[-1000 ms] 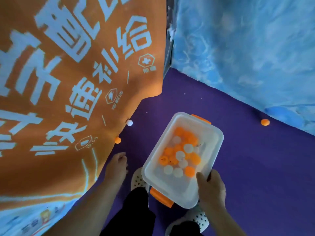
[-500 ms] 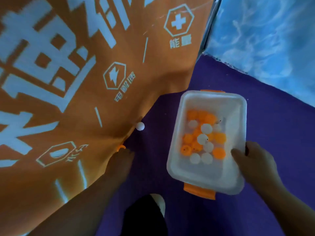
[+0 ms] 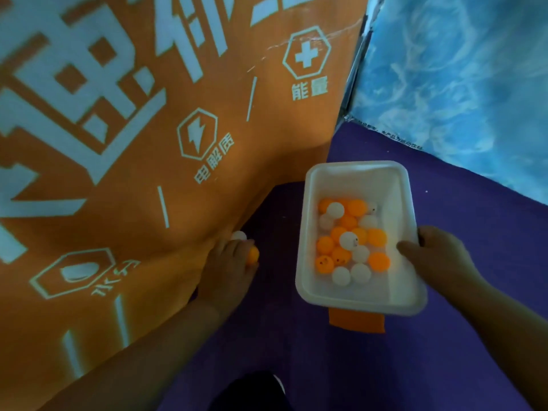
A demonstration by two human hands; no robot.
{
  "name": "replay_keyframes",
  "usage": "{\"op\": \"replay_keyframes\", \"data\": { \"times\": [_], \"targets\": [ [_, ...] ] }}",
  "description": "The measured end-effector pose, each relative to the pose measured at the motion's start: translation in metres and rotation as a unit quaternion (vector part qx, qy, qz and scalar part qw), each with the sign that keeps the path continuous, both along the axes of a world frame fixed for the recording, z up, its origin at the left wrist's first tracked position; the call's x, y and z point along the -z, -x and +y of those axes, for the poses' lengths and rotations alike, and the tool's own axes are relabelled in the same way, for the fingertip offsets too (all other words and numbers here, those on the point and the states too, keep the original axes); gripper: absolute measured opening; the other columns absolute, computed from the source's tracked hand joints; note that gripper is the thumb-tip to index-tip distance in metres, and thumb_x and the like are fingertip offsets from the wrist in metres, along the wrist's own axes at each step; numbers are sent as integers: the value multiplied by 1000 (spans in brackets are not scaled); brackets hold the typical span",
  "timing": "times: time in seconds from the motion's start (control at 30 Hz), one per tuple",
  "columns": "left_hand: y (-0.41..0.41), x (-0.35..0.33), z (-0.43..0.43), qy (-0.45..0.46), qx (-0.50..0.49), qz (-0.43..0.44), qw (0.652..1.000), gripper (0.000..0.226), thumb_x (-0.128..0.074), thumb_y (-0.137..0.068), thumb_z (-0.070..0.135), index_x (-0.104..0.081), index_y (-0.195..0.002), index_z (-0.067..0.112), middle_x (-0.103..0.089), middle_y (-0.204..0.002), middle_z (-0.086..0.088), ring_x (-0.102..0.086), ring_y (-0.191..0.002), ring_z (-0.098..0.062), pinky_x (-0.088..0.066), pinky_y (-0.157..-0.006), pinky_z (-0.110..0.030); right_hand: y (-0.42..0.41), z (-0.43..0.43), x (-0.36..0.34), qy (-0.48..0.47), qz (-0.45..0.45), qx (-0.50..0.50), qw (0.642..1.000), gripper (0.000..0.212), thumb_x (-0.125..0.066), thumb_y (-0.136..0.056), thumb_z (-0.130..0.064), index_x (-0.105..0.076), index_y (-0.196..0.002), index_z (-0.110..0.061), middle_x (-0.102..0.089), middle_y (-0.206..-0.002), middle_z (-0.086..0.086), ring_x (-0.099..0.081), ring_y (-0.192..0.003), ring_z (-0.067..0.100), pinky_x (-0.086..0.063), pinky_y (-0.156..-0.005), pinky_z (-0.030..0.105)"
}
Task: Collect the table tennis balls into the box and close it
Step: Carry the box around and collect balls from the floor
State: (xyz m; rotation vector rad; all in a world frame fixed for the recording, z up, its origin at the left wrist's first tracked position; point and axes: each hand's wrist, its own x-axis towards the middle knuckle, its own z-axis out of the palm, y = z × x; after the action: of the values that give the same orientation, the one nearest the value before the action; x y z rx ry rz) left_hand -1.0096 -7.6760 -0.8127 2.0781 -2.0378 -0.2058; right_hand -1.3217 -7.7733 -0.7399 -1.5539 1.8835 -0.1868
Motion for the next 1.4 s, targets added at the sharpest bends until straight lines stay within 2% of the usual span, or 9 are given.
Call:
{"op": "replay_keyframes", "data": {
  "times": [0.1,0.3,0.43,0.5,0.67,0.83,0.97,1.23,1.4],
  "targets": [
    [55,-49,-24,94,-34,216,971,42,-59,-82,39,-57,-117,17,-53,-107,19,-45,-105,-5,-34,-93,-14,3,6,-2,5,24,5,1000,14,-57,-85,-19,-58,-87,-6,-61,-81,11,-59,-72,26,-45,-61,34],
    [65,-50,-46,109,-16,284,952,43,-50,-87,39,-57,-121,12,-57,-116,5,-48,-114,-14,-37,-95,-23,16,18,-12,23,53,25,998,13,-56,-84,-21,-53,-76,-12,-59,-75,7,-56,-68,23,-45,-57,34],
    [19,-7,-56,-58,-60,-34,996,36,-56,-87,13,-55,-123,12,-58,-125,-9,-49,-115,-27,-36,-101,-34,30,29,-23,22,67,42,997,13,-56,-84,-20,-51,-73,-15,-57,-74,4,-53,-64,17,-36,-51,26],
    [4,7,-51,-161,18,-234,959,36,-56,-84,16,-51,-120,21,-52,-125,-1,-44,-116,-22,-35,-98,-31,38,34,-27,19,78,50,996,10,-56,-83,-20,-54,-77,-13,-58,-75,4,-54,-66,18,-38,-52,26],
    [-7,14,-54,-205,108,-329,915,35,-57,-87,19,-47,-120,24,-48,-127,3,-38,-125,-18,-32,-101,-28,51,46,-37,29,82,73,993,9,-56,-83,-19,-55,-77,-13,-58,-76,4,-53,-65,17,-37,-51,26],
    [31,-14,-71,-37,65,18,997,10,-69,-81,20,-63,-87,15,-64,-78,-2,-58,-77,-24,-41,-65,-33,56,52,-40,31,79,98,992,8,-56,-83,-21,-58,-85,-13,-60,-80,4,-58,-72,19,-43,-57,29],
    [103,-71,-74,48,106,260,959,35,-59,-83,44,-61,-111,22,-64,-100,10,-51,-94,-12,-42,-79,-27,55,53,-42,42,72,118,990,9,-56,-82,-21,-57,-79,-13,-60,-78,5,-59,-71,21,-44,-58,30],
    [171,-99,-73,-122,-7,329,936,91,-70,-71,47,-30,-143,7,-43,-142,-12,-40,-131,-26,-33,-105,-37,68,55,-40,53,32,153,986,9,-53,-83,-22,-56,-84,-14,-61,-81,3,-61,-74,20,-51,-63,33],
    [196,-80,-76,-216,-32,311,925,14,-53,-86,18,-44,-97,17,-53,-83,3,-58,-85,-23,-47,-72,-34,91,56,-34,53,0,172,984,12,-56,-83,-23,-57,-84,-11,-60,-81,3,-59,-71,18,-48,-58,31]
  ]
}}
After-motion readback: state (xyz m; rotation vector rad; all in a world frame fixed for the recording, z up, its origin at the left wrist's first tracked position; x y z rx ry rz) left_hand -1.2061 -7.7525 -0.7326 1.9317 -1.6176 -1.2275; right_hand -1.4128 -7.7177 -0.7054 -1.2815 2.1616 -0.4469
